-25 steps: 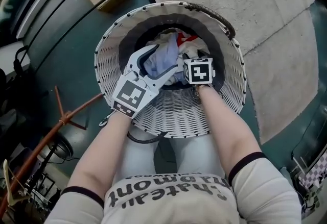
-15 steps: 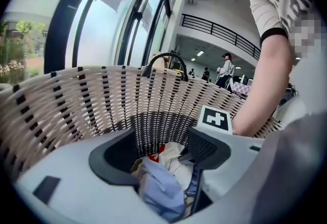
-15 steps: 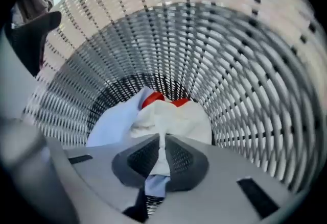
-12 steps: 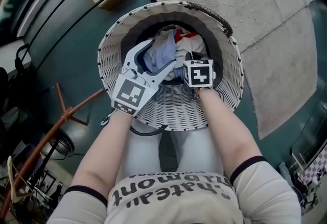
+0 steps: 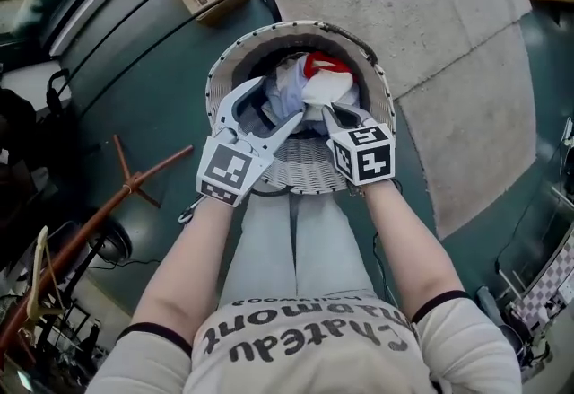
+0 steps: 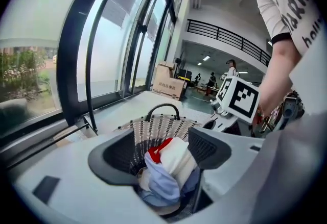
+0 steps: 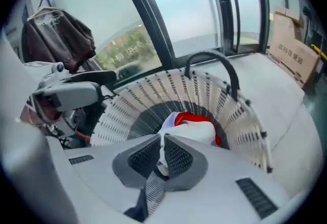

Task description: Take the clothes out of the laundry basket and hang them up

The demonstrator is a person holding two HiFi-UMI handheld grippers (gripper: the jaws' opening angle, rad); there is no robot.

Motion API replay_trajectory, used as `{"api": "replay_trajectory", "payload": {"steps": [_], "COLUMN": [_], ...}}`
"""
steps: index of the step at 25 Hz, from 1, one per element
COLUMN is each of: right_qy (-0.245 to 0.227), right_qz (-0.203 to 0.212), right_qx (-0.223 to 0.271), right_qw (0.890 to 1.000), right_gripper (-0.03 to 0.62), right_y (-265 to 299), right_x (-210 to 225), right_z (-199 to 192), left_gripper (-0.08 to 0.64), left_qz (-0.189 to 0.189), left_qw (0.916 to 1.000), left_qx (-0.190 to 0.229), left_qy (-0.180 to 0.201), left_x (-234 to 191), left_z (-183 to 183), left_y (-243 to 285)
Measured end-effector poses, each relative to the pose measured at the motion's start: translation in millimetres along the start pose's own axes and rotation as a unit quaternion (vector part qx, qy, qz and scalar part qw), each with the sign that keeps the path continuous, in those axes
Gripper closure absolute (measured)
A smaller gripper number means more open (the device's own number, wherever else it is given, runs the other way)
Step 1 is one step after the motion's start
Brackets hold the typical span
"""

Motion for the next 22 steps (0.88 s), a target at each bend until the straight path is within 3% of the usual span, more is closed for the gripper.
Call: {"api": "replay_trajectory", "payload": {"steps": [6, 11, 19, 22], "right_qy": [-0.126, -0.176, -0.247, -0.272], "right_qz": [0.058, 0.096, 0.149, 0.157], "right_qx": [0.023, 0.076, 0.166, 0.198], "right_qw": [0.99, 0.977, 0.943, 0.929], "right_gripper": [0.554, 0.555, 0.555, 0.555], "right_y": [-101, -192, -339, -377], "right_x": [-47, -70, -119, -135], "right_z": [55, 126, 213, 238], "left_gripper": [0.238, 0.238, 0.238, 0.238], "left_qz": [-0.027, -0.04, -0.041, -0.059], "left_qw": [0.9986, 0.9989, 0.9979, 0.9966], "left_qx": [-0.011, 0.004, 0.041, 0.057], "left_qy": [0.043, 0.023, 0.026, -0.01], "left_x": [26, 29, 40, 39], "left_z": [55, 119, 225, 248], "left_y": [-50, -75, -111, -119]}}
Point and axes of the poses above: the fingertips, and each gripper's own axes: y forward along the fingers, x to its right, z out of its top, the point moved 3 cm from there along -y, backward along the fingers, and after that the axes turned 5 degrees about -y, right-handed, at the moved point
